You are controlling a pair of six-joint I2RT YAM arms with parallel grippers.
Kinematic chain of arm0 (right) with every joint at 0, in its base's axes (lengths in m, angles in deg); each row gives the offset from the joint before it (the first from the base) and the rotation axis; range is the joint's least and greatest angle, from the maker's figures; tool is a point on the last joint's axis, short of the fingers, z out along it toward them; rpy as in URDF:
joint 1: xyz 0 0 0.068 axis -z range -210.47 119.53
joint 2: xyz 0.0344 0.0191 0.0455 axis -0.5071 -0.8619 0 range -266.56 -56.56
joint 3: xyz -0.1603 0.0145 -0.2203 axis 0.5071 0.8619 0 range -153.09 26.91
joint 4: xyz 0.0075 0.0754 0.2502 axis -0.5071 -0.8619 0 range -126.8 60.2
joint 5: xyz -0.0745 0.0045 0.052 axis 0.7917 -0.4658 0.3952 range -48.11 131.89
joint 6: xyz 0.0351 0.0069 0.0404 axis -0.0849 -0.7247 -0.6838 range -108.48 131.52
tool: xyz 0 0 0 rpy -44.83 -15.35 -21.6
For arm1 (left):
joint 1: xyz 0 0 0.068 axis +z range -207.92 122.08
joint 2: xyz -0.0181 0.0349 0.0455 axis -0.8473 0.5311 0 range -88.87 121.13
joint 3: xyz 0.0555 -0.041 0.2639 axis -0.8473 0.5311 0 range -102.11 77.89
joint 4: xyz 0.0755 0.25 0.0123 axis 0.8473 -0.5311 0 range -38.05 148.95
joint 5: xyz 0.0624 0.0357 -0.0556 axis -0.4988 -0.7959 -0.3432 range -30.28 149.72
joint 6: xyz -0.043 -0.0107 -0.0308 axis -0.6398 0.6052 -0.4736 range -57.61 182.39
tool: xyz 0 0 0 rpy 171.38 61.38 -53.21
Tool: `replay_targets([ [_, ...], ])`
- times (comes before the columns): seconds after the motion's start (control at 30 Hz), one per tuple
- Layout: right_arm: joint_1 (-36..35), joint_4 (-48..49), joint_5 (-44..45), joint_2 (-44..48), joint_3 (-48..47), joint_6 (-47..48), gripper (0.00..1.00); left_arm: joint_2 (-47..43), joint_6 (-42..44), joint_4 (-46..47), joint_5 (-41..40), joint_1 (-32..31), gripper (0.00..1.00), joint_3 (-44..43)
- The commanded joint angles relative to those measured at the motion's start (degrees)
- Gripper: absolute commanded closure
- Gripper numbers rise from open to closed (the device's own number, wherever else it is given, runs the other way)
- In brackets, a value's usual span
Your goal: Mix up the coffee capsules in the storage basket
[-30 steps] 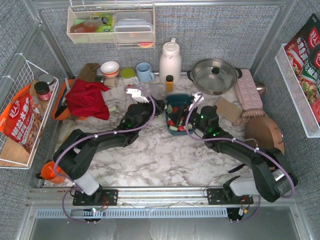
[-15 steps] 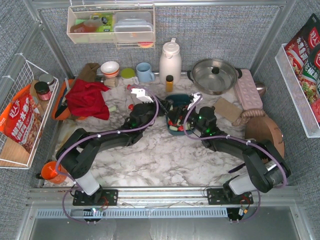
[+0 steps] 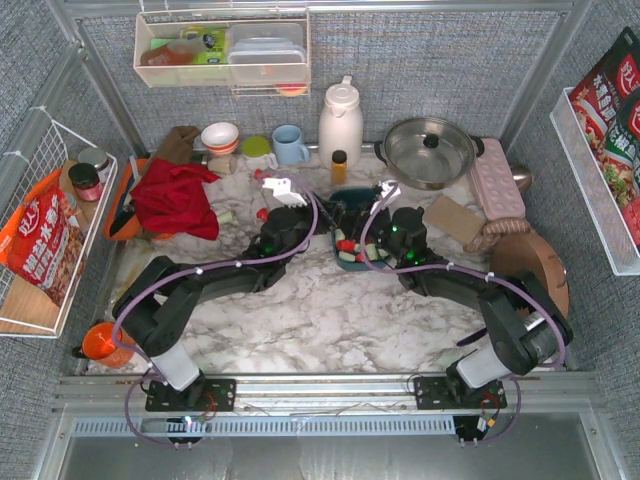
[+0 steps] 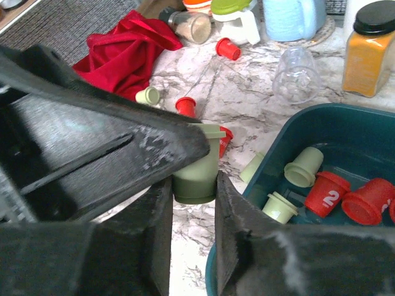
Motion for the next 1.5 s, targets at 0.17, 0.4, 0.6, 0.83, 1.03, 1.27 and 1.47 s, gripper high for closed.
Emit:
replay_targets([
  [0.17, 0.51, -1.08, 4.90, -0.94, -0.70, 1.11, 0.92, -0.11, -0.66, -0.16, -4.35, 0.11, 0.11, 0.98],
  [0.4, 1.71, -15.96, 15.75, -4.39, -5.30, 0.93, 0.96, -2.10, 0.41, -14.27, -14.06, 1.34, 0.02, -0.26],
  [0.6, 3.66, -19.62, 16.11, -7.79, -7.43, -2.15, 0.69, 0.54, 0.10, -26.15, -17.80, 3.19, 0.03, -2.57],
  [0.83, 4.89, -22.34, 14.29, -7.99, -8.74, -2.68, 0.51, 8.15, -1.25, -32.15, -10.54, 7.48, 0.12, -6.26],
  [1.03, 5.19, -23.11, 13.09, -7.08, -9.09, -2.06, 0.49, 15.50, 5.50, -36.02, -3.44, 8.14, 0.26, -14.16],
  [1.27, 5.29, -23.41, 11.85, -7.12, -9.49, -1.88, 0.48, 20.32, 10.84, -38.09, 0.33, 8.14, 0.35, -20.47],
  [1.47, 5.38, -23.64, 11.38, -7.36, -9.73, -1.76, 0.48, 22.93, 13.94, -41.26, 2.62, 8.14, 0.35, -24.37],
])
